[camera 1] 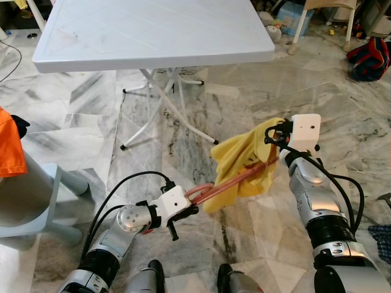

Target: Hang hanger

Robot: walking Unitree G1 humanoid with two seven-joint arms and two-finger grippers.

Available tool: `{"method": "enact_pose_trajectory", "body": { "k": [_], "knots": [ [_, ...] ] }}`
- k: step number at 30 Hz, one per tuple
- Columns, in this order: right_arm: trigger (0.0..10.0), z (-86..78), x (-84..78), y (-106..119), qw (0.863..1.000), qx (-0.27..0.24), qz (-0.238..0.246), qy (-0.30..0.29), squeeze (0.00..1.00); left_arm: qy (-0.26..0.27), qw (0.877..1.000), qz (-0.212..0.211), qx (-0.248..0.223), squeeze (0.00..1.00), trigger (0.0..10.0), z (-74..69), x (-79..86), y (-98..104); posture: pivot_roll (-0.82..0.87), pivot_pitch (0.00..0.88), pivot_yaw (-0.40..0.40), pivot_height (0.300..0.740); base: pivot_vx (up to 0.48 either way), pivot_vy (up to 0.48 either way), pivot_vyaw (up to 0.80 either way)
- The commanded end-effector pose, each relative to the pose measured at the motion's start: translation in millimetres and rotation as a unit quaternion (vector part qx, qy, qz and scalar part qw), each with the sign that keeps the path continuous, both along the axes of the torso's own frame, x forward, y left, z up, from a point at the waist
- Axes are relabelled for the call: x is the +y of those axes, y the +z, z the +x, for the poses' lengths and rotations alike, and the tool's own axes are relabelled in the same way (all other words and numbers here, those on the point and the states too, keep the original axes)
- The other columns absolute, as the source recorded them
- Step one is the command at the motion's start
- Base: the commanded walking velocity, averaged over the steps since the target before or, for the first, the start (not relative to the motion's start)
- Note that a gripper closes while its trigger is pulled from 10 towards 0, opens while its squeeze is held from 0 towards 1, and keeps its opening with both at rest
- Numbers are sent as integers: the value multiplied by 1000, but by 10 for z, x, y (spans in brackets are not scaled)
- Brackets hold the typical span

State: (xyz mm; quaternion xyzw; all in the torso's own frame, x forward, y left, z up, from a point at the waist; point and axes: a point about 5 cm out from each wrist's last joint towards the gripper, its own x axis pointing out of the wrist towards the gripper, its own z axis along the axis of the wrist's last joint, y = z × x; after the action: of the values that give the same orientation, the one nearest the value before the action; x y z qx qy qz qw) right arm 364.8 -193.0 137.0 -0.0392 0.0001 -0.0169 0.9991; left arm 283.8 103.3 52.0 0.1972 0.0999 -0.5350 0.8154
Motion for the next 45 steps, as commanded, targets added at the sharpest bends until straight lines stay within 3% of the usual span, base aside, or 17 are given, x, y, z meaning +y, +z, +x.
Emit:
{"method": "enact_pose_trajectory", "body": {
  "k": [1, 12, 21, 22, 23, 24, 25, 28, 29, 30, 32, 34, 39, 40, 41, 44, 45],
  "knots": [
    [0, -62, -127, -138, 999, 24, -10, -27, 0, -4, 1000, -15, 4, 0, 0, -27, 42, 41, 12, 249, -67, 740, 0, 0, 0],
    [0, -252, -630, -311, 987, 41, -19, -152, 0, 42, 994, -68, 80, 0, 0, -101, 400, 88, 13, 255, -77, 740, 0, 0, 0],
    [0, -312, -657, -380, 986, 46, -16, -156, 0, 135, 987, -40, 81, 0, 0, -56, 571, -116, 9, 256, -79, 740, 0, 0, 0],
    [0, -343, -619, -427, 987, 48, -15, -151, 0, 217, 972, -54, 66, 0, 0, 25, 624, -143, 9, 257, -77, 740, 0, 0, 0],
    [0, -358, -603, -445, 987, 48, -14, -150, 0, 256, 963, -61, 57, 0, 0, 64, 649, -143, 9, 256, -77, 740, 0, 0, 0],
    [0, -392, -565, -488, 988, 51, -6, -144, 0, 325, 943, -73, 24, 0, 0, 138, 689, -115, 9, 256, -77, 740, 0, 0, 0],
    [0, -392, -565, -488, 988, 51, -6, -144, 0, 325, 943, -73, 24, 0, 0, 138, 689, -115, 9, 256, -77, 740, 0, 0, 0],
    [0, -448, -486, -543, 990, 51, 5, -129, 0, 398, 910, -116, -7, 0, 0, 210, 709, -16, 12, 256, -79, 740, 0, 0, 0],
    [0, -478, -422, -557, 992, 44, 25, -113, 0, 430, 892, -139, -26, 0, 588, 227, 697, 37, 17, 256, -80, 740, 0, 0, 0],
    [0, -478, -422, -557, 992, 44, 25, -113, 0, 430, 892, -139, -26, 0, 588, 227, 697, 37, 17, 256, -80, 740, 0, 0, 0],
    [0, -518, -300, -540, 995, 29, 46, -82, 0, 475, 866, -150, -49, 0, 7647, 214, 686, 74, 21, 255, -80, 740, 0, 0, 0],
    [0, -531, -232, -522, 996, 23, 50, -65, 0, 478, 863, -150, -61, 0, 10000, 198, 653, 96, 21, 255, -80, 740, 0, 0, 0],
    [0, -508, -99, -442, 998, 12, 48, -32, 0, 478, 865, -137, -69, 0, 10000, 194, 618, 122, 49, 261, -89, 740, 0, 0, 0],
    [0, -448, -30, -344, 999, 2, 43, -6, 0, 461, 876, -120, -76, 0, 10000, 225, 636, 164, 62, 260, -87, 740, 0, 0, 0],
    [0, -448, -30, -344, 999, 2, 43, -6, 0, 461, 876, -120, -76, 0, 10000, 225, 636, 164, 62, 260, -87, 740, 0, 0, 0],
    [0, -354, 50, -176, 999, -12, 42, 32, 0, 417, 900, -78, -103, 0, 10000, 248, 719, 237, 83, 255, -79, 740, 0, 0, 0],
    [0, -343, 73, -140, 998, -17, 33, 48, 0, 414, 902, -69, -102, 0, 10000, 243, 748, 225, 89, 252, -75, 740, 0, 0, 0]
  ]
}}
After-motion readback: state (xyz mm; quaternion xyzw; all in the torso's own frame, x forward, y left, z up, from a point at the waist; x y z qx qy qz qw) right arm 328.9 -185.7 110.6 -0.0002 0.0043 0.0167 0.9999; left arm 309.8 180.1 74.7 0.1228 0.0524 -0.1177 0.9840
